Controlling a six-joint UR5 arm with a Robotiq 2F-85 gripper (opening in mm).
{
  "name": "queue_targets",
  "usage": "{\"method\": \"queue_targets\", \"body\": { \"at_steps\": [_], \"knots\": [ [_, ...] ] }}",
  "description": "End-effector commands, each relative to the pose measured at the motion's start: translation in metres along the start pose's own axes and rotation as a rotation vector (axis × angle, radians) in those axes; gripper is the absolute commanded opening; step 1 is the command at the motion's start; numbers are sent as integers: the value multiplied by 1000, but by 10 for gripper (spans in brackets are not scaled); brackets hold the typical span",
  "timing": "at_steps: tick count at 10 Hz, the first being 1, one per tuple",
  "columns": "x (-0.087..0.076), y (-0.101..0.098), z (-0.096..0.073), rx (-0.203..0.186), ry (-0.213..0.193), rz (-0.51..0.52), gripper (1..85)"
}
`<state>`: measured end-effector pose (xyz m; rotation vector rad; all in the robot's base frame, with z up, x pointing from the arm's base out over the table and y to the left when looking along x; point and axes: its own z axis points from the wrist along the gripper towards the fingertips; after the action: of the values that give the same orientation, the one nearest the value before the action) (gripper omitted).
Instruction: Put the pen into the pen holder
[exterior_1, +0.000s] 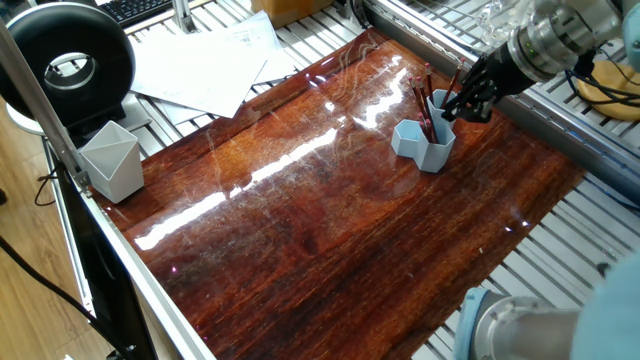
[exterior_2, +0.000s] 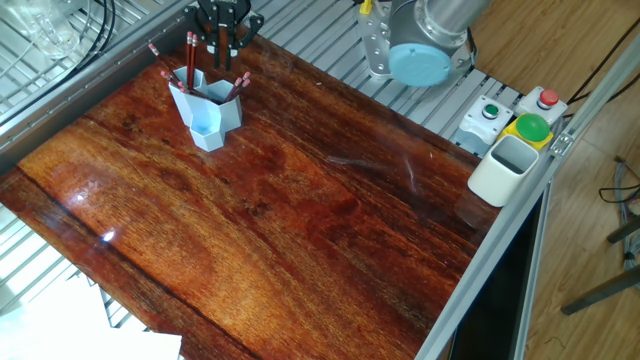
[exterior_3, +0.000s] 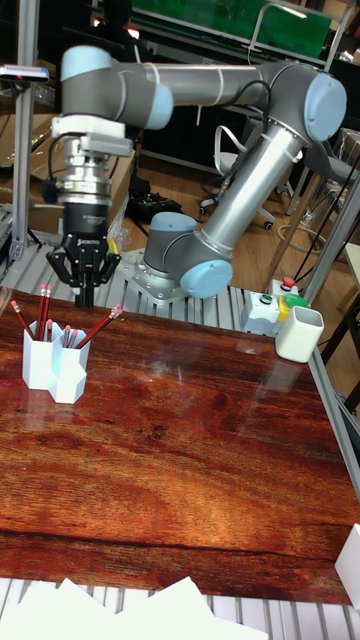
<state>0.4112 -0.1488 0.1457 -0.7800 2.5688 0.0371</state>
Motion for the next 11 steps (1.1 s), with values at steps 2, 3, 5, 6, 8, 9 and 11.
{"method": "queue_targets", "body": {
  "at_steps": [2,3,5,6,8,9,11],
  "knots": [
    [59,7,-36,80,329,98,197],
    [75,11,-46,102,415,111,197],
    [104,10,-63,134,552,117,137],
    [111,8,-63,146,585,142,20],
    [130,8,-71,122,681,94,10],
    [138,11,-77,107,721,72,10],
    [125,14,-66,60,660,-10,10]
  ]
}}
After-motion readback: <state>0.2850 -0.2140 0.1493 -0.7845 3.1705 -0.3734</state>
